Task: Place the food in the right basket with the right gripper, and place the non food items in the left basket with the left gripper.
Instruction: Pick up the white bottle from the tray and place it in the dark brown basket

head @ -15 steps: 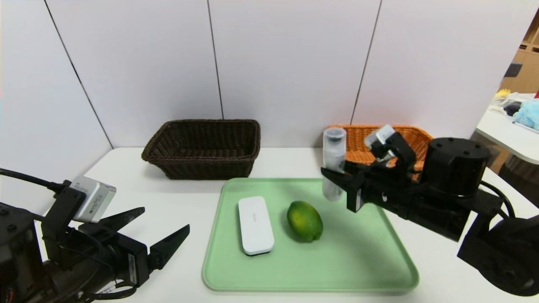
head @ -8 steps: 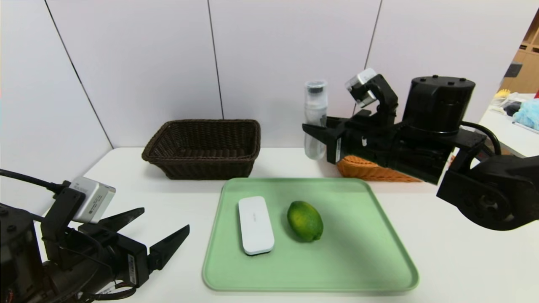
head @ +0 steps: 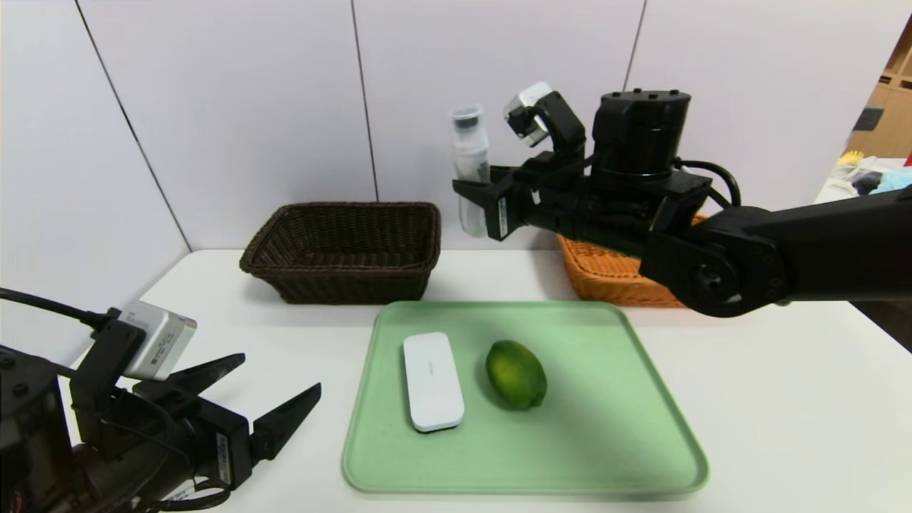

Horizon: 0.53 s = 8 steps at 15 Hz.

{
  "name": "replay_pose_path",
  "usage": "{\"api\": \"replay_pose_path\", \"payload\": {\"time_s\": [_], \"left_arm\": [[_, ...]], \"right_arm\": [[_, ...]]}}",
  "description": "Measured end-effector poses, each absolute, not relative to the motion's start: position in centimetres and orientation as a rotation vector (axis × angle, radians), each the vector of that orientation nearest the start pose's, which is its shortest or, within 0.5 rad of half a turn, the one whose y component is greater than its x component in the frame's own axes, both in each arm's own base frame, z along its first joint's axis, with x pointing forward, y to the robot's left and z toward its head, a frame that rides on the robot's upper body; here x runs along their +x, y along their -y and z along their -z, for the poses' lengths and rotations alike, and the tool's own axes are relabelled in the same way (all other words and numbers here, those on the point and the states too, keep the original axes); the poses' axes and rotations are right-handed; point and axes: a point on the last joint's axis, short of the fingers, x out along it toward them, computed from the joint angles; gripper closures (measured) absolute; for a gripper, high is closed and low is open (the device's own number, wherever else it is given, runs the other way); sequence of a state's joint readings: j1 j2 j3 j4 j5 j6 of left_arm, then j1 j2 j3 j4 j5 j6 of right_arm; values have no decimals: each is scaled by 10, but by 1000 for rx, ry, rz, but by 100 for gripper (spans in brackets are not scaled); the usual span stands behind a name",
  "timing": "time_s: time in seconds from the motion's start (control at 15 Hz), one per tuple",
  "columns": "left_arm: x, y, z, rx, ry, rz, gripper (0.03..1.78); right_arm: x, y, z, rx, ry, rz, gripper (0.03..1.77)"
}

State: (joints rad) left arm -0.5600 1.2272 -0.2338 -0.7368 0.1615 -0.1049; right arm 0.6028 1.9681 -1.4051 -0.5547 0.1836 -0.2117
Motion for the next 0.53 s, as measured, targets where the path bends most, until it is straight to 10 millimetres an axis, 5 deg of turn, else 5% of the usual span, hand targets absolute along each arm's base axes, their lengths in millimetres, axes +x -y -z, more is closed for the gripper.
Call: {"api": "replay_pose_path", "payload": {"time_s": [0.53], "left_arm": [[135,80,-151,-12,-265,382,12]], "right_arm": [[385,-285,-251,-191,127,-814,128]]}}
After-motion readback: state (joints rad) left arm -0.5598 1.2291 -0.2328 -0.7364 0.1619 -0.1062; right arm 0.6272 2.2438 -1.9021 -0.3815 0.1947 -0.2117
